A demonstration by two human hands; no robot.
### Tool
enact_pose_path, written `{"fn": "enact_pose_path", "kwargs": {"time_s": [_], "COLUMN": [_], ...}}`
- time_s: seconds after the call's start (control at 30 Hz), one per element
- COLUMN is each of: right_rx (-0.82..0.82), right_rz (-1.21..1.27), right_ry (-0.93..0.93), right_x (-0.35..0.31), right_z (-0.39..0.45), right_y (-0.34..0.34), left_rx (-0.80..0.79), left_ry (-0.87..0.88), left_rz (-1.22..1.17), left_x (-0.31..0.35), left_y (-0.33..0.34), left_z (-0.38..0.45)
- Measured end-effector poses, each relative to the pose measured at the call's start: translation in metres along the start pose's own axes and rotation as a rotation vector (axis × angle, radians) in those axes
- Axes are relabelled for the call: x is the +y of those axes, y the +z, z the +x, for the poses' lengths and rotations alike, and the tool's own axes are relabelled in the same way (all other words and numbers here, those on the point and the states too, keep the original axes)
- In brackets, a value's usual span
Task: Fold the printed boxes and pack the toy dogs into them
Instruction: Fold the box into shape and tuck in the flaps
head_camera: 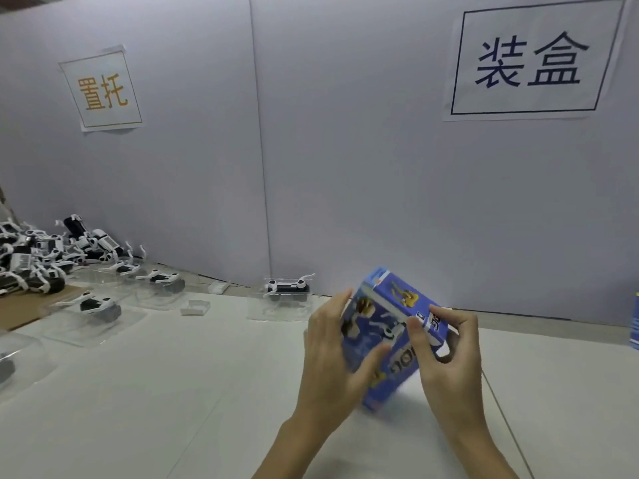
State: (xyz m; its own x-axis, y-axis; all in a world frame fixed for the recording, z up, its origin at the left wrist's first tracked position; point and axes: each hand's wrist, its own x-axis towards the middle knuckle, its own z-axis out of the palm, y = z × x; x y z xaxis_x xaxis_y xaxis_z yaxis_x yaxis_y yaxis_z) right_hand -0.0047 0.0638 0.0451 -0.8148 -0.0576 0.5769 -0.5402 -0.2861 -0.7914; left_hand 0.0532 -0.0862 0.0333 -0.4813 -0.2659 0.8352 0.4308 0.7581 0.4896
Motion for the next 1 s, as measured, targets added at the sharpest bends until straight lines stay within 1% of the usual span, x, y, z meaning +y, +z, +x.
{"fn": "enact_pose_path", "kwargs": {"time_s": [0.03, 0.07, 0.1, 0.2, 0.33, 0.43, 0.63, 0.73, 0.87, 1.0], "right_rx": [-0.003, -0.022, -0.045, -0.132, -0.258, -0.267, -0.326, -0.329, -0.334, -0.364], "right_rz": [0.046, 0.078, 0.094, 0.053, 0.005, 0.013, -0.103, -0.151, -0.185, -0.187], "right_ry": [0.027, 0.064, 0.105, 0.179, 0.22, 0.161, 0.053, 0.018, 0.007, 0.015], "right_x": [0.0, 0.001, 0.002, 0.008, 0.008, 0.004, 0.002, 0.007, 0.008, 0.007], "right_z": [-0.002, -0.004, -0.005, -0.002, 0.009, 0.009, 0.003, 0.002, 0.003, 0.004], "right_y": [0.004, 0.009, 0.011, 0.008, -0.006, -0.009, 0.0, -0.001, -0.004, -0.006], "left_rx": [-0.015, -0.018, -0.008, -0.009, -0.15, -0.156, -0.178, -0.176, -0.182, -0.155], "left_ry": [0.077, 0.118, 0.121, 0.09, 0.092, 0.147, 0.27, 0.316, 0.334, 0.318], "left_rz": [0.152, 0.259, 0.307, 0.267, 0.202, 0.225, 0.388, 0.46, 0.487, 0.454], "left_x": [0.0, 0.0, 0.001, -0.003, -0.015, -0.017, -0.016, -0.015, -0.014, -0.01], "left_y": [0.0, 0.001, 0.003, 0.001, -0.012, -0.013, -0.015, -0.015, -0.017, -0.017], "left_z": [-0.002, -0.003, -0.004, -0.001, 0.005, 0.005, 0.002, 0.002, 0.003, 0.004]}}
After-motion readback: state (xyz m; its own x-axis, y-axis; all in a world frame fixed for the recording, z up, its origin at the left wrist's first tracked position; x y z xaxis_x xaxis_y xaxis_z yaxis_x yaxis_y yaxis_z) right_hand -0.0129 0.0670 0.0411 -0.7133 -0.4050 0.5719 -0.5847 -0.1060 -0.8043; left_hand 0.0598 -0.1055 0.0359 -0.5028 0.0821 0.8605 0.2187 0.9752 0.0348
